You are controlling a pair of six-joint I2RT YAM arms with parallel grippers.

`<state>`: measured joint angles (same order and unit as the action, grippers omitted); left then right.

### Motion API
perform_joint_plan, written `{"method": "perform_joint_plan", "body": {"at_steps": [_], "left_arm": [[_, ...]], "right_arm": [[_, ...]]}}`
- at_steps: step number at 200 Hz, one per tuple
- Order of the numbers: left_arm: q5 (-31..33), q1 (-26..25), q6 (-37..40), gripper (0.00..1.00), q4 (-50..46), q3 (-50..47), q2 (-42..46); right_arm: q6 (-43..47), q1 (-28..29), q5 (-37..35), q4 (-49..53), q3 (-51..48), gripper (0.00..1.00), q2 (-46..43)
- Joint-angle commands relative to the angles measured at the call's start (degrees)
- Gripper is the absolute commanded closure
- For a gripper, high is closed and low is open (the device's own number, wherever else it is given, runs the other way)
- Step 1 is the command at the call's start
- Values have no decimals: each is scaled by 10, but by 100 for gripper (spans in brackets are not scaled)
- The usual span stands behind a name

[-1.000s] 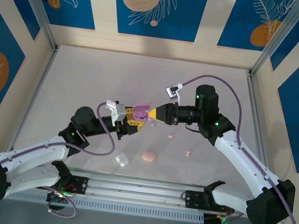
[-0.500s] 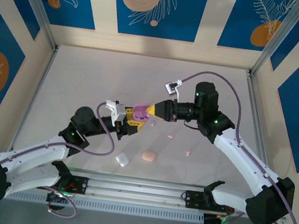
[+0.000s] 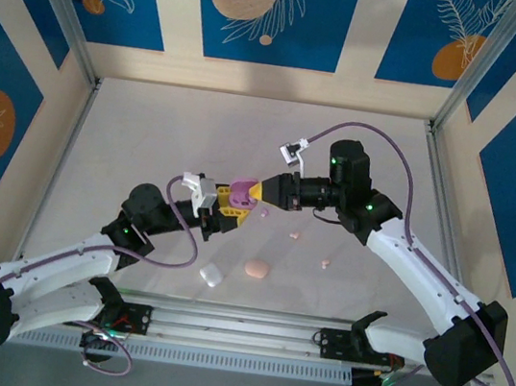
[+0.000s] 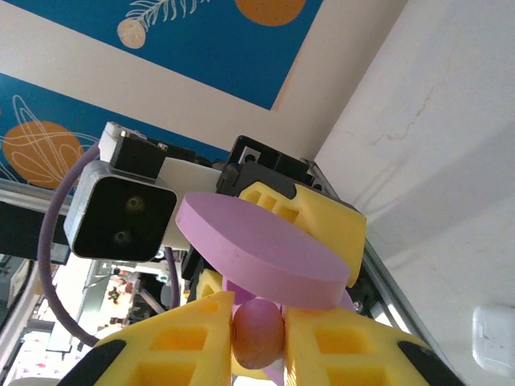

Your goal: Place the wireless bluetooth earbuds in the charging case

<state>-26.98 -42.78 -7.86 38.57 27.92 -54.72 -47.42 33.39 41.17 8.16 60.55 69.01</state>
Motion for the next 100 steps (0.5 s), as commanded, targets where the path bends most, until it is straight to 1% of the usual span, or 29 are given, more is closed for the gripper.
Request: {"method": "perform_joint_plan", "body": {"at_steps": [1,63,100], "left_arm": [[-15,-3,-10,71,46,10,10],[-16,-3,-16,71,56,9,5],[-16,-3,-18,71,57,9,4]], "right_arm": [[42,4,-30,65,20,79,4],[73,9,-54,122,44,75,20],[78,12,-69,135,53,70,23]]}}
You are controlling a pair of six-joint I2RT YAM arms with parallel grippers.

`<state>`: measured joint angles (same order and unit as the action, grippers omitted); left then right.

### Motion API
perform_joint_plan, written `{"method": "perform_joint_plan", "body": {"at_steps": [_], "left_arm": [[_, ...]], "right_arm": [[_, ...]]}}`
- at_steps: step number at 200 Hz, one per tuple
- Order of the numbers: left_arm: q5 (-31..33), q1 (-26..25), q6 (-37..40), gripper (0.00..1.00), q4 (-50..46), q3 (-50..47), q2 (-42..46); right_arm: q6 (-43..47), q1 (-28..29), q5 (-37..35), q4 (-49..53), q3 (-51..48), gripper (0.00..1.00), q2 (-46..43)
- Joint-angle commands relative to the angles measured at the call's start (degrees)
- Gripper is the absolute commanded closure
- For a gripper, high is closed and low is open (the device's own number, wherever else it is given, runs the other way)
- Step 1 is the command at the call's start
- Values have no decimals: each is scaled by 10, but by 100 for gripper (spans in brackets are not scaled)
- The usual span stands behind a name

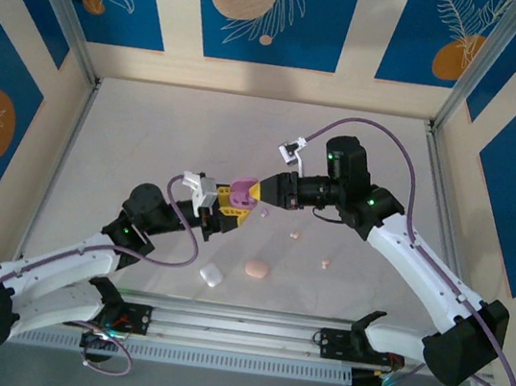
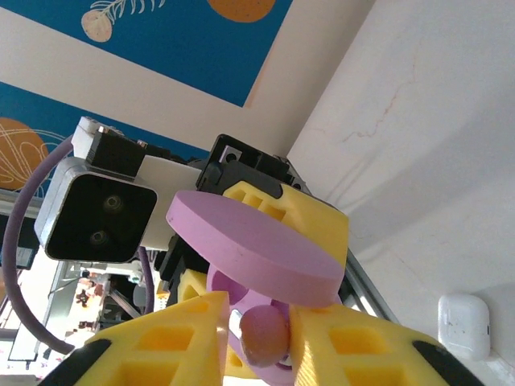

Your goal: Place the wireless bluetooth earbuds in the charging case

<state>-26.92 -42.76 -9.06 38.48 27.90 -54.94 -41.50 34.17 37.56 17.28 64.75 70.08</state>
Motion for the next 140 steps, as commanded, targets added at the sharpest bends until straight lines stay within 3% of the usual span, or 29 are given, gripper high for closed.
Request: {"method": "perform_joint_plan", "body": {"at_steps": [1,140], "left_arm": [[-17,-2,-6,71,58,9,6],[-7,-3,13,71,43,-1,18]], "right_arm": [[18,4,-33,44,11,70,12],[25,8,-87,92,46,58,-7]]}}
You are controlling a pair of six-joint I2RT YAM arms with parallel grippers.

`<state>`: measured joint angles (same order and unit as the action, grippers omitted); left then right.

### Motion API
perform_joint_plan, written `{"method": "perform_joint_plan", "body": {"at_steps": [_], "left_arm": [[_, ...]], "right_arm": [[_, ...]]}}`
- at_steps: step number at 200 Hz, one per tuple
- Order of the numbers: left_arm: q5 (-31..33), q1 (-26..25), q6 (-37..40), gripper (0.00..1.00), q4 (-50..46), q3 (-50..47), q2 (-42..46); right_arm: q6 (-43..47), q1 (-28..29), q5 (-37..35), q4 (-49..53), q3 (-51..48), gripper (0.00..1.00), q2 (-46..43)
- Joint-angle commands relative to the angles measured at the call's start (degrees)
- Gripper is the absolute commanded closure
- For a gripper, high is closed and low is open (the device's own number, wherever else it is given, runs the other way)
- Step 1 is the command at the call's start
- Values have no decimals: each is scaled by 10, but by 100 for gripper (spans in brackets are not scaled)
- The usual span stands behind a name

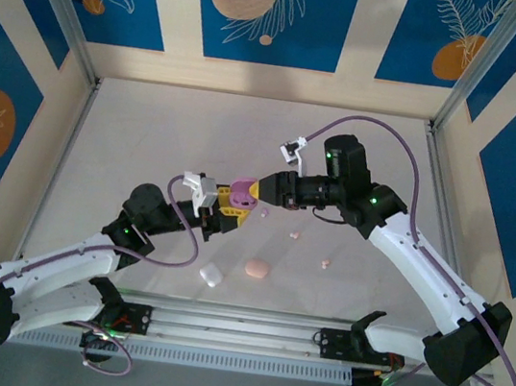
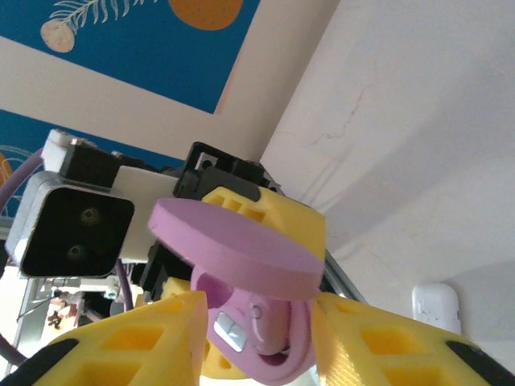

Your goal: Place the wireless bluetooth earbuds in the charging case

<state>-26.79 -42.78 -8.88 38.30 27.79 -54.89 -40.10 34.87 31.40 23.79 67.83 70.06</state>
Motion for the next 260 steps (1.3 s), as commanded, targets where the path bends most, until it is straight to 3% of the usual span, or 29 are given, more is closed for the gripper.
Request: {"method": "perform_joint_plan", "body": {"at_steps": [1,56,90,112,150,190,260], "left_arm": [[-8,-3,12,71,45,0,18],[33,-3,42,72,6,-15,46],[79,-2,54,73,-44,-24,77],[95,-2,46,73,-55,-30,98],[105,-2,42,72,-92,-25,133],[116,-2,45,73,-119,-25,163],[112,-2,48,72,-131,-23,178]], "right_arm": [[10,1,-26,26,15,58,-8],[27,-11,-43,13,-6,57,-56],[21,-56,-49,-38,-65,57,-107],[31,-94,-78,-19,-95,58,-98],[38,-132,-128,62,-82,65,39],[46,-95,-226,140,5,65,226],[92,-55,-257,175,143,66,437]]}}
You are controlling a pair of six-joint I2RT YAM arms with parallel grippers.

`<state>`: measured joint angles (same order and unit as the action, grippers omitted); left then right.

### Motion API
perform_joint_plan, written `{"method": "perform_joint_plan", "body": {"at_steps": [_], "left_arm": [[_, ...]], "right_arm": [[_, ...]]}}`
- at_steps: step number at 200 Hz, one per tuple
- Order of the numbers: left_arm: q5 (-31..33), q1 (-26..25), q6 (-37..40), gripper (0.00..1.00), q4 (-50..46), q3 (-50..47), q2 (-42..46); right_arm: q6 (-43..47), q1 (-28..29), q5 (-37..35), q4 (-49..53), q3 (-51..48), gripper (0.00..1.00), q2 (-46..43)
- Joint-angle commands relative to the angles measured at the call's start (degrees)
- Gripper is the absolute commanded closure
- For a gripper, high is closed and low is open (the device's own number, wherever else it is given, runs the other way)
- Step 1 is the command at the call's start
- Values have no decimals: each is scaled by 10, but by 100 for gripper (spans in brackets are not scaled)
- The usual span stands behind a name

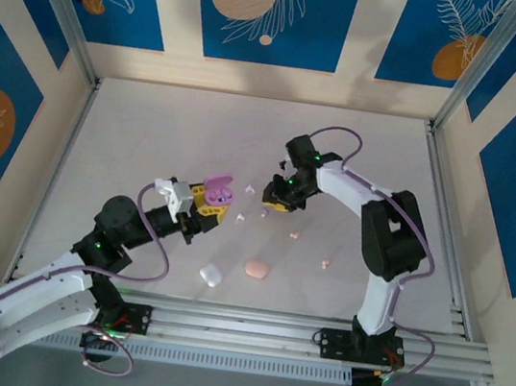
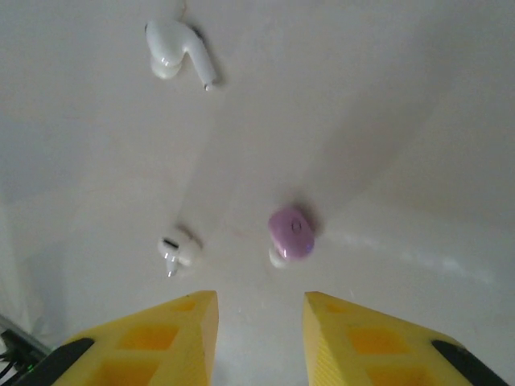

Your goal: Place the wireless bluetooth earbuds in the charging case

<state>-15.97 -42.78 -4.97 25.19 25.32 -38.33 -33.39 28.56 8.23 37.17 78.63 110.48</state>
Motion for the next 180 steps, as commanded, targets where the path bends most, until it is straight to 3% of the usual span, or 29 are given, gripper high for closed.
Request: {"method": "perform_joint_plan", "body": {"at_steps": [1,106,180], "left_arm": [[4,-3,9,72,0,1,13],[5,-2,13,73,-2,0,13],[5,-3,10,72,-6,3,12]], "right_arm": [[25,8,-26,42,36,66,35],[60,17,5,57,71,68,109],[47,35,-15,61,53,72,99]]}}
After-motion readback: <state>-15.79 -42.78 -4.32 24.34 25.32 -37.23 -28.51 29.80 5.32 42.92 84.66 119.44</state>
